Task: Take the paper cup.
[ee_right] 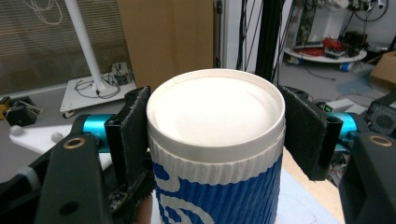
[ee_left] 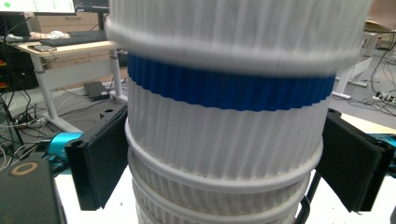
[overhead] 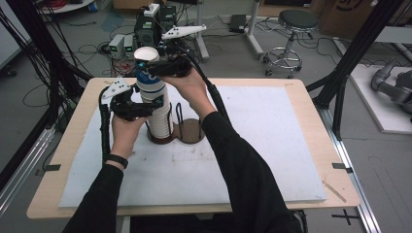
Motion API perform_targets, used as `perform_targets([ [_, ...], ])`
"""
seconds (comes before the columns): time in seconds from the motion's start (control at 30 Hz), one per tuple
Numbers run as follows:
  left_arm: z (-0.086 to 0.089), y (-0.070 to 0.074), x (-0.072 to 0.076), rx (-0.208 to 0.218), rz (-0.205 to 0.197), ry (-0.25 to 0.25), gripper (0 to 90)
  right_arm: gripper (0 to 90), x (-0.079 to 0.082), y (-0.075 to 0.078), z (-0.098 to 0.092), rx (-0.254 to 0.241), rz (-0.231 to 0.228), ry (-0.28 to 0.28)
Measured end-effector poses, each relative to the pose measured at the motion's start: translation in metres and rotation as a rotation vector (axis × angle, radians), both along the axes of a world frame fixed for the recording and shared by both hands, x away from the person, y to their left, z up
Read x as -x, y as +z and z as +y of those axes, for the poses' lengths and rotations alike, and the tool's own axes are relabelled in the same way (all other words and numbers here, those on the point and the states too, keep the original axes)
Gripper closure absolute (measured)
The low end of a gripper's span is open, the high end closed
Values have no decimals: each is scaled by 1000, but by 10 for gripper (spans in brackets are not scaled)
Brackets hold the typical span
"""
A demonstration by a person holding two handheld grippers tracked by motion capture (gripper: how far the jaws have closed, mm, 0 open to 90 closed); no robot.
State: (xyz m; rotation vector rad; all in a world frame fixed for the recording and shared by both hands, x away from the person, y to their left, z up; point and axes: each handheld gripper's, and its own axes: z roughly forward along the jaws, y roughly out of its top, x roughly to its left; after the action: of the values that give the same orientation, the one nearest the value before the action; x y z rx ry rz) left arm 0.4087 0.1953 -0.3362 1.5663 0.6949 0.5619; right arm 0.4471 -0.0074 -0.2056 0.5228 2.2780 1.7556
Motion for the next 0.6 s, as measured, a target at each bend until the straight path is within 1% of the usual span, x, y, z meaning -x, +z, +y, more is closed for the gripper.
perform_targets([
  [0.03,0,0,0,1,0,0,117,305,1,1,0,-4,1,0],
  [0.07,0,0,0,-2,-1,0,117,305,1,4,-1,-20,-9,2],
  [0.13,0,0,0,-2,0,0,117,305,2,6,-2,-27,-6,6],
  [0.2,0,0,0,1,0,0,117,304,3,13,-3,-36,-24,8],
  [0.23,0,0,0,1,0,0,117,304,3,13,-3,-36,-24,8],
  [0.3,0,0,0,-2,-1,1,117,304,6,19,-4,-44,-31,9],
  [0.33,0,0,0,-2,-1,1,117,305,8,26,-5,-42,-52,11],
  [0.37,0,0,0,-1,-1,2,117,305,8,26,-5,-42,-52,11],
  [0.5,0,0,0,-3,1,0,117,304,14,37,-6,-54,-80,9],
  [0.53,0,0,0,-4,0,0,117,305,16,42,-8,-59,-93,8],
  [0.6,0,0,0,-3,0,0,117,305,18,45,-9,-67,-100,9],
])
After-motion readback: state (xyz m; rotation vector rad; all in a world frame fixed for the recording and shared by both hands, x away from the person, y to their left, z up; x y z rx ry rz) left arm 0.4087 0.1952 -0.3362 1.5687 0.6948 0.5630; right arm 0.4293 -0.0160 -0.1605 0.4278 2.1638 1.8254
